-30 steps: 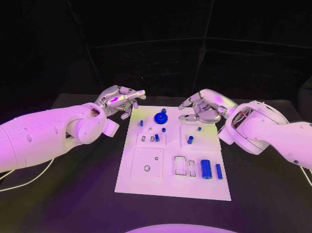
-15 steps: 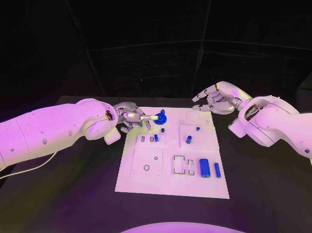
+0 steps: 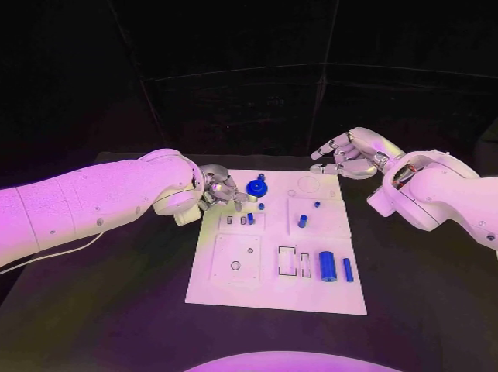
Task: Assemble the parts on the task board
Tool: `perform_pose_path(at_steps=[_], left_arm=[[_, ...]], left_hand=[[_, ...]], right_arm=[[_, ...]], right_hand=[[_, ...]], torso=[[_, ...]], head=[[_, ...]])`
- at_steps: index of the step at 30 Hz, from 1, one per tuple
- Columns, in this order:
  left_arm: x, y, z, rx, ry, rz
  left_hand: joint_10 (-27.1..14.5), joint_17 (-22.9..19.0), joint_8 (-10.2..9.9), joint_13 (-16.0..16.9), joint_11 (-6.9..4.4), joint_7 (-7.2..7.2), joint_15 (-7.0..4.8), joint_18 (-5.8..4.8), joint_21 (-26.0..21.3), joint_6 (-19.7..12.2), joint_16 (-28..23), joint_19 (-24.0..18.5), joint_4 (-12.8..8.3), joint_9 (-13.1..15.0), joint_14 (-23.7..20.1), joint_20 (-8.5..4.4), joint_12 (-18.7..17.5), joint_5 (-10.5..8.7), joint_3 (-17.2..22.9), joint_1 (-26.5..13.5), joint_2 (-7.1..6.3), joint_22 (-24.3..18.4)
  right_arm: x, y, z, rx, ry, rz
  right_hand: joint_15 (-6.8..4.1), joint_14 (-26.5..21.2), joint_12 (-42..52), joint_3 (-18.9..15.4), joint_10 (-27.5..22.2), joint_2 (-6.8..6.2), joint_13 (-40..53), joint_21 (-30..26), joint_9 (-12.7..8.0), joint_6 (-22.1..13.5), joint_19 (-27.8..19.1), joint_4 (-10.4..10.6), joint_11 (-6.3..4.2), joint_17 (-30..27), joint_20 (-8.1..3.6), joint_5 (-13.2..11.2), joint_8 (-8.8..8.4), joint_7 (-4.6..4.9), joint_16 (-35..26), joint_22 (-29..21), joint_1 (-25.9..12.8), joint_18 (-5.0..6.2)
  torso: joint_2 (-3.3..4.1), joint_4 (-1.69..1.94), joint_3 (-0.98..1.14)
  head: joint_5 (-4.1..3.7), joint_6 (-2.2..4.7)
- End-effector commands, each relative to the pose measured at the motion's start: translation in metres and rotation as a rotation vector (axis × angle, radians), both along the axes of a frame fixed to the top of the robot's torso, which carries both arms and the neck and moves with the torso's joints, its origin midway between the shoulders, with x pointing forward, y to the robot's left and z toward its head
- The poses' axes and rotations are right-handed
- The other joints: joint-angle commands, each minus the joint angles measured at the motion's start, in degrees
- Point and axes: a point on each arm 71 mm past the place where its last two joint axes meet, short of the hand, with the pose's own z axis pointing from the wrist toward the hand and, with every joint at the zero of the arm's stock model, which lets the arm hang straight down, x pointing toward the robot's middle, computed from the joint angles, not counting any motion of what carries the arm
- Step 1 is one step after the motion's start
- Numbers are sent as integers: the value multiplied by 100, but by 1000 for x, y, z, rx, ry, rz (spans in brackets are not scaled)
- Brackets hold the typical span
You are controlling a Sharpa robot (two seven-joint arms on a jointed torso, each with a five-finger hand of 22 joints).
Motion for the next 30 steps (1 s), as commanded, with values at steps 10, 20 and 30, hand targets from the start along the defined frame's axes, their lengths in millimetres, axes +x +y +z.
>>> perform_pose_path(at_steps=[10,20,30], left_arm=[[6,-16,-5,116,19,-49],[6,-27,-9,165,39,-98],[5,-30,-10,187,46,-119]], left_hand=[[-18,1506,116,4,-7,-1,-26,-117,47,-113,36,35,-12,90,615,6,46,-26,-64,174,58,56],[-25,1506,184,17,-2,3,-21,-124,74,-170,36,41,-36,147,615,11,68,-24,-70,283,117,102],[-10,1506,242,51,-4,-1,-22,-137,121,-190,36,62,-62,192,615,13,108,-23,-73,356,155,184]], right_arm=[[2,-2,0,-14,7,-17],[3,2,-1,-15,9,-13],[4,3,-1,-17,13,-10]], right_hand=[[-27,258,-107,-63,-101,72,-83,-104,-8,-18,-137,12,12,-48,-11,115,37,-1,-95,19,39,133],[-28,244,-147,-88,-132,86,-121,-146,-15,-41,-184,16,12,-111,-13,201,43,1,-142,-49,67,148],[-28,241,-150,-90,-133,87,-124,-150,-15,-41,-189,18,13,-123,-13,205,44,2,-149,-56,67,149]], torso=[[18,1,-8],[25,-24,-3],[33,-24,5]], head=[[17,-56],[67,-96],[52,-107]])
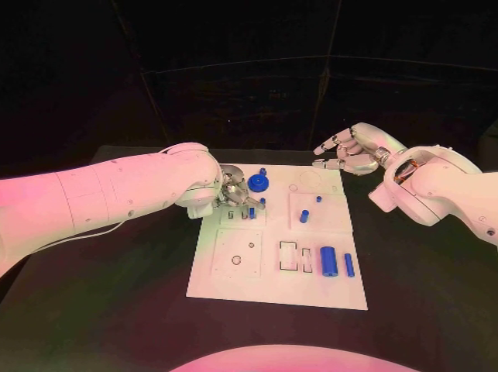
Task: Assemble the parts on the task board
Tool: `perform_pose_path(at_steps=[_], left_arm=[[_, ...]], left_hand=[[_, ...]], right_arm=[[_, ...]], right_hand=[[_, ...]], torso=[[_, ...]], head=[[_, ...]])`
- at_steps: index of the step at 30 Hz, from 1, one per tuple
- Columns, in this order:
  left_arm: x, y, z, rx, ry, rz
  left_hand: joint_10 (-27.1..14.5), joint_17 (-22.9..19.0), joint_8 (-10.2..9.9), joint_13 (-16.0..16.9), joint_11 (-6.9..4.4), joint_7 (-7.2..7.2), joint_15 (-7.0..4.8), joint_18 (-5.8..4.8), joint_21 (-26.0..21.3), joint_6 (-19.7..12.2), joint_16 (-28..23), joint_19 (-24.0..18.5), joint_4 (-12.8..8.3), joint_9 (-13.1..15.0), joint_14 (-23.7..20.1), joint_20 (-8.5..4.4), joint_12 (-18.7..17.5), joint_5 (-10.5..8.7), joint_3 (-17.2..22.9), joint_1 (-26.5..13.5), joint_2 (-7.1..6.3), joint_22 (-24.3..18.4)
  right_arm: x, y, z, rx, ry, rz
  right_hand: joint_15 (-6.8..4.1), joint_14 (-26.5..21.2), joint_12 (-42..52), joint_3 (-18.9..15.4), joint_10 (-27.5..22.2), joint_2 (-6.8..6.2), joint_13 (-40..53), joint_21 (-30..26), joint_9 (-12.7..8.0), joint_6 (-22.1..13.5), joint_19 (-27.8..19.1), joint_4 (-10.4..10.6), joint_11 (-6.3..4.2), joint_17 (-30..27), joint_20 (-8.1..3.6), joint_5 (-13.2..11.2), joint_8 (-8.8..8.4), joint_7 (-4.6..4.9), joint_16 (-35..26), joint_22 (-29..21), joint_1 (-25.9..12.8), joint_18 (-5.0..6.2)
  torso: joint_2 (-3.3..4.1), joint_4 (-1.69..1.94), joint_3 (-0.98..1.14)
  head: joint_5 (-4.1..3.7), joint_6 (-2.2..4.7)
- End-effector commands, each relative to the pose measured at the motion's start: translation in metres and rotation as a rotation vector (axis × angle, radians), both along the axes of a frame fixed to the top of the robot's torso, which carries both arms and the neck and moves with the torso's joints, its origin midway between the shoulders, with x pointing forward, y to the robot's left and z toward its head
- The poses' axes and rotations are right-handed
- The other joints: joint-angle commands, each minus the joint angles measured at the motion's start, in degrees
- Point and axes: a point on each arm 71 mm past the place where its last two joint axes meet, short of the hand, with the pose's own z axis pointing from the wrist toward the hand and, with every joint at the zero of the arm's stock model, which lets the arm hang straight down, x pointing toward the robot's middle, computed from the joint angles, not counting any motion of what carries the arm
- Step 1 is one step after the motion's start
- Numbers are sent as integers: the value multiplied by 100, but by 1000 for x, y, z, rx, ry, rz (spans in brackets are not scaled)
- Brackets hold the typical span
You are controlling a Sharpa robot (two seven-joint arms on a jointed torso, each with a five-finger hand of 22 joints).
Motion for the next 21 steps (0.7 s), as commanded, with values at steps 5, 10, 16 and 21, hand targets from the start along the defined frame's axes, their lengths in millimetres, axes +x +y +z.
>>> perform_pose_path(at_steps=[5,10,16,21], left_arm=[[-1,-1,0,36,15,-28],[-1,-3,-1,37,17,-33],[0,-5,-1,37,18,-36],[-1,-6,-1,36,18,-40]], left_hand=[[-10,1508,44,6,-7,10,-23,-51,41,-44,36,43,-30,23,615,-9,37,-24,-22,80,0,26],[-11,1508,93,9,-10,7,-25,-50,45,-67,36,40,-76,63,615,-9,50,-24,-18,161,24,30],[-16,1508,156,9,-12,4,-27,-49,51,-106,36,34,-156,115,615,-11,62,-23,20,286,81,38],[-18,1508,220,10,-14,3,-29,-48,52,-151,36,26,-278,168,615,-11,77,-21,107,443,143,39]], right_arm=[[1,2,1,-4,2,10],[1,4,0,-5,4,14],[2,5,0,-8,10,18],[3,5,-1,-11,15,18]], right_hand=[[-28,239,-32,-50,-33,31,-10,-35,-7,-42,-47,9,-9,-18,17,46,24,2,-25,-18,18,60],[-28,239,-32,-50,-33,31,-10,-35,-7,-42,-47,9,-9,-18,17,46,24,2,-25,-18,18,60],[-28,238,-27,-53,-29,34,-5,-43,-7,-42,-57,12,-9,-22,17,52,26,2,-28,-33,16,63],[-28,237,-28,-55,-29,36,-7,-47,-7,-42,-62,15,-9,-27,17,55,27,2,-32,-40,15,65]], torso=[[-5,0,0],[-6,6,3],[-7,6,-3],[-5,10,-5]], head=[[-3,-35],[-17,-46],[-20,-54],[-22,-63]])
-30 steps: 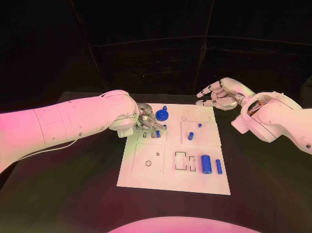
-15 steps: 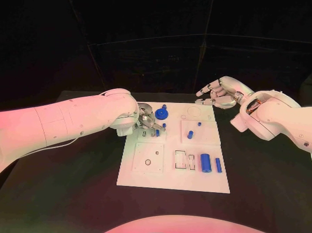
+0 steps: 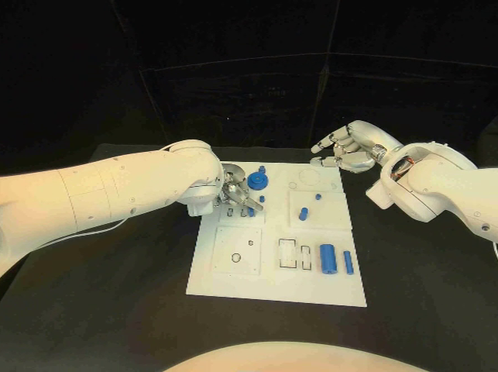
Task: Assemble the parts on the task board
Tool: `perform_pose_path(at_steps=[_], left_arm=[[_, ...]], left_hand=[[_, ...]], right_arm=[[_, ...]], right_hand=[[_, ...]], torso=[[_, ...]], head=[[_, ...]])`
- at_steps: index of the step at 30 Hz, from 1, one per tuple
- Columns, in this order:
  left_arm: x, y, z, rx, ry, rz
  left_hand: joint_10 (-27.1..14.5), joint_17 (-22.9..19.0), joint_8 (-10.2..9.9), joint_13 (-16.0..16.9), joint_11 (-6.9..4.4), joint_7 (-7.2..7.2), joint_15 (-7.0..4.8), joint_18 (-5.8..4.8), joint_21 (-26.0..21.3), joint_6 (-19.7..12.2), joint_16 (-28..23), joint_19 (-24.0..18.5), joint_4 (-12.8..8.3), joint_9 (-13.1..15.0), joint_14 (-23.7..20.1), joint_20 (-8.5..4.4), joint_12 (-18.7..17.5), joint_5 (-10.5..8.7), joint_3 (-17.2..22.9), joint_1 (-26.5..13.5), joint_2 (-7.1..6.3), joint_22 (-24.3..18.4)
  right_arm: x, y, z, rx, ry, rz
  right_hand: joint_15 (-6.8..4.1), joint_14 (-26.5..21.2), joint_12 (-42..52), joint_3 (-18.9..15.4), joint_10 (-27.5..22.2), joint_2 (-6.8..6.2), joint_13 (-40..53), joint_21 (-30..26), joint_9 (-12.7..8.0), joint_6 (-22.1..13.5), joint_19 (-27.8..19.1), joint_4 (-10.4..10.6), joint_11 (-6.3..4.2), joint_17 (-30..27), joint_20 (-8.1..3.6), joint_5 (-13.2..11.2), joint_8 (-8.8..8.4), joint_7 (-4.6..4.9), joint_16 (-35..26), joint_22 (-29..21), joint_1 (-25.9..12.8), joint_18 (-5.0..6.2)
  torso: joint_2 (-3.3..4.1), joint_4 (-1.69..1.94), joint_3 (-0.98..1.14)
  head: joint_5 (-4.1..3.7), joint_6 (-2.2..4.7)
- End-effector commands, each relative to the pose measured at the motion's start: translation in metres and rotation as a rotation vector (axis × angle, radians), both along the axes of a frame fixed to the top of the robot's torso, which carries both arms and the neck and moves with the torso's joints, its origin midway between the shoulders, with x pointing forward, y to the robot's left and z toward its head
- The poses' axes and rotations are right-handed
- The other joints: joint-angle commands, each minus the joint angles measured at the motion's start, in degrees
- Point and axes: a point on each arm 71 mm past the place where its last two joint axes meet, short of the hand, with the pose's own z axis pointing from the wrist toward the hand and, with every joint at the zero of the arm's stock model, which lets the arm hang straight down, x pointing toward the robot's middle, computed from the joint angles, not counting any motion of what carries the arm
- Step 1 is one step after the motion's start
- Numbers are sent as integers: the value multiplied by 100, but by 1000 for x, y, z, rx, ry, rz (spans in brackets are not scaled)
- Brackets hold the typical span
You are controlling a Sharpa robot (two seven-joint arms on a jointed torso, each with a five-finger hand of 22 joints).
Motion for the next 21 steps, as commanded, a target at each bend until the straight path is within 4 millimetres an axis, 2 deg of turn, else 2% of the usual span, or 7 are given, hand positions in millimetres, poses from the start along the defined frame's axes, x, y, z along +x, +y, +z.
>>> perform_pose_path(at_steps=[1,7,12,15,18,19,21], left_arm=[[0,-1,0,14,4,-12],[-1,-2,1,12,1,-12],[-1,-3,1,8,-3,-10],[-1,-3,1,4,-5,-10],[-2,-3,1,-9,-1,-5],[-2,-2,1,-13,0,-3],[-3,-2,2,-23,1,2]], left_hand=[[-20,1508,36,4,-16,-4,-30,-47,27,-52,36,24,-79,23,615,-12,25,-20,45,114,21,3],[-27,1508,74,-2,-26,-14,-38,-46,27,-103,36,18,-251,59,615,-17,29,-17,261,348,159,5],[-46,1508,62,-16,-62,-48,-68,-40,19,-203,36,8,-525,66,615,-43,20,0,729,727,400,-5],[-33,1508,55,14,-71,-55,-76,-38,14,-236,36,4,-625,63,615,-55,46,141,1017,823,454,-13],[-30,1508,63,34,-68,-38,-86,-34,6,-277,36,2,-790,65,615,-73,67,355,1745,836,318,-18],[-29,1508,79,34,-57,-18,-80,-31,3,-283,36,1,-834,72,615,-72,72,446,2150,742,183,-18],[-23,1508,127,26,-73,25,-64,-30,-3,-279,36,0,-907,95,615,-55,79,479,2914,535,-44,-19]], right_arm=[[0,1,0,-6,6,10],[1,2,-1,-12,17,12],[2,3,-2,-21,27,16],[2,3,-2,-25,31,19],[2,5,-3,-28,38,24],[2,5,-3,-29,39,25],[3,6,-4,-31,42,28]], right_hand=[[-29,236,-29,-38,-31,39,-4,-28,-8,-42,-45,-2,-9,-17,-4,36,28,2,-34,-19,14,66],[-29,235,-34,-40,-34,43,-9,-37,-8,-42,-56,2,-9,-24,-5,41,30,2,-39,-35,13,70],[-29,233,-36,-43,-35,44,-10,-51,-8,-43,-76,4,-9,-32,-5,43,31,2,-44,-62,12,76],[-29,233,-32,-45,-32,43,-6,-54,-8,-44,-80,6,-9,-31,-5,44,31,2,-44,-68,11,78],[-28,237,-4,-70,-8,47,20,-66,-9,-44,-90,31,-8,-18,-4,55,39,2,-41,-83,-13,80],[-28,237,-2,-74,-7,47,21,-69,-9,-44,-93,35,-8,-21,-4,55,40,2,-43,-88,-17,82],[-28,236,-1,-78,-5,47,22,-72,-9,-43,-97,39,-8,-23,-4,56,42,1,-45,-93,-21,83]], torso=[[0,6,-4],[5,7,-6],[0,10,-4],[0,5,-3],[-2,2,0],[-2,7,1],[1,12,3]], head=[[-4,-6],[-3,-19],[0,-36],[14,-38],[17,-44],[16,-44],[18,-41]])
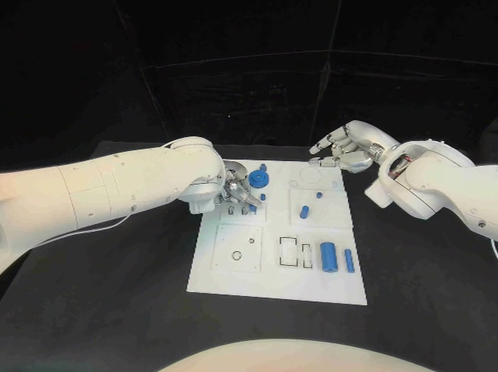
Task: Assemble the parts on the task board
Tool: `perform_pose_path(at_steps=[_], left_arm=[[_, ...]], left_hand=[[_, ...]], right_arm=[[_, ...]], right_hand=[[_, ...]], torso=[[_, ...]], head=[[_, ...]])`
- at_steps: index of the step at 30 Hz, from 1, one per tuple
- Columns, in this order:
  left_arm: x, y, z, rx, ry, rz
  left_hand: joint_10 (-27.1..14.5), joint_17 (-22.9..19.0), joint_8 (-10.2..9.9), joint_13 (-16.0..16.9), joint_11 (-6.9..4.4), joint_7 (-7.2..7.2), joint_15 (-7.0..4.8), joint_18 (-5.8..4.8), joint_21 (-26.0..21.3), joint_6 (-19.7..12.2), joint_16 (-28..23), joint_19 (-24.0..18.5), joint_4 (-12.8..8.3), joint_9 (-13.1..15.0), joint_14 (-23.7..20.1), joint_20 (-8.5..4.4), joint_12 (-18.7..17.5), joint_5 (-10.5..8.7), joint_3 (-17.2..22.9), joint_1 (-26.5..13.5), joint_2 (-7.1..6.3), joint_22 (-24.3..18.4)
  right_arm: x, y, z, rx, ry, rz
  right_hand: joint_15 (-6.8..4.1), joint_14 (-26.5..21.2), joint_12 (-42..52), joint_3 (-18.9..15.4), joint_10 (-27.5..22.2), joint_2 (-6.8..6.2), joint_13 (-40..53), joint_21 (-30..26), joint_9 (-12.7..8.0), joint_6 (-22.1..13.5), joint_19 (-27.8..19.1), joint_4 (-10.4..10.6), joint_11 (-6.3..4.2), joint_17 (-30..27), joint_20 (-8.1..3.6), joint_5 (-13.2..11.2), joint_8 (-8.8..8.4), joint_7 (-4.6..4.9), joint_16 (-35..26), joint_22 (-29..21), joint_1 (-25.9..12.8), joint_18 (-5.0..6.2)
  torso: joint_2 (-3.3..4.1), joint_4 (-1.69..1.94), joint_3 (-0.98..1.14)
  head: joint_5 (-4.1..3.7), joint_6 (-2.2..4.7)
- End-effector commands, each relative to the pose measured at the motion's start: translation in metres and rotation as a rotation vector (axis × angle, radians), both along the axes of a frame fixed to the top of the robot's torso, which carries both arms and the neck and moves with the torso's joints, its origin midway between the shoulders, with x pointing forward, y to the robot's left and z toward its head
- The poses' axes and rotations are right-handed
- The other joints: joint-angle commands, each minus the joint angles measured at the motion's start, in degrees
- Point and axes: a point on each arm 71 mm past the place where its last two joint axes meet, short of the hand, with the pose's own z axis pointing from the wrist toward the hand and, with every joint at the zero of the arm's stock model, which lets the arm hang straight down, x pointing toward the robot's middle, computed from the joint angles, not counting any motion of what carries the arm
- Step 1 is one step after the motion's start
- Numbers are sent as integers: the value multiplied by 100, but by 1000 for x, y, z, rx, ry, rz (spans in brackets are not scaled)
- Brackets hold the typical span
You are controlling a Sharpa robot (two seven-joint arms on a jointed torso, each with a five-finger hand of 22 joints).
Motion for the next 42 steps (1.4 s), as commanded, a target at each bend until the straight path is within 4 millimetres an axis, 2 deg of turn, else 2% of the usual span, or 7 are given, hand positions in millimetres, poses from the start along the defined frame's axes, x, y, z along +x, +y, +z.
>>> perform_pose_path(at_steps=[1,2,8,13,26,31,42], left_arm=[[-2,1,-1,-21,4,9],[-2,1,0,-25,4,12],[-6,8,1,-72,6,45],[-9,13,3,-99,0,65],[-14,25,6,-140,-32,93],[-14,34,10,-191,-81,109],[-13,54,20,-353,-184,168]], left_hand=[[20,1509,74,-13,-17,8,21,-26,-9,-36,36,-2,-690,39,605,-17,29,31,1462,-264,-335,-14],[25,1509,133,-32,-28,76,12,-29,-12,-36,36,-2,-727,72,605,5,29,5,1997,-508,-562,-11],[61,1509,281,-59,-7,4,7,-36,-4,-28,36,8,-837,157,605,10,44,14,2835,-926,-821,17],[66,1509,341,-98,-12,-6,-6,-39,-3,-23,36,11,-912,191,605,10,28,43,3079,-1066,-908,25],[32,1509,359,-188,-13,-7,-9,-28,-34,-35,36,-8,-954,202,605,7,-35,45,3173,-1124,-963,-28],[-250,1509,205,-731,45,66,29,22,-205,-266,36,-113,-1005,119,605,30,-458,13,3152,-1285,-1193,-312],[-833,1221,-212,-1976,192,235,153,153,-675,-308,-114,-380,-1109,-305,530,150,-1446,-18,2645,-1286,-1382,-1027]], right_arm=[[0,2,0,-13,14,16],[0,2,0,-13,14,16],[1,1,-1,-16,19,17],[1,1,-1,-17,20,16],[2,-1,-2,-20,22,16],[2,2,-1,-30,10,27],[1,22,0,-171,-102,119]], right_hand=[[-28,236,-3,-45,-8,48,4,-42,-9,-43,-58,5,-8,2,-3,30,22,1,-24,-11,-24,85],[-28,236,-5,-48,-9,48,2,-44,-9,-43,-61,7,-8,1,-3,30,23,1,-25,-15,-25,86],[-28,238,0,-58,-5,46,6,-43,-9,-44,-57,15,-8,5,-3,31,26,0,-24,-10,-32,85],[-28,238,0,-58,-5,46,6,-43,-9,-44,-57,15,-8,5,-3,31,26,0,-24,-10,-32,85],[-29,240,2,-70,-3,45,7,-47,-10,-45,-59,24,-9,10,-3,33,29,0,-23,-15,-39,85],[-44,245,-15,13,-22,121,-11,-55,-6,-14,-52,-83,-27,8,-13,64,70,-9,-32,-15,192,85],[-77,265,-76,583,-66,273,-57,-52,-18,291,-13,-509,-61,42,-48,-143,149,-35,-33,18,789,77]], torso=[[1,4,7],[1,4,6],[-5,12,6],[-6,7,14],[-3,0,1],[0,6,4],[9,5,-4]], head=[[3,1],[4,3],[4,1],[16,-2],[9,28],[2,54],[-14,113]])
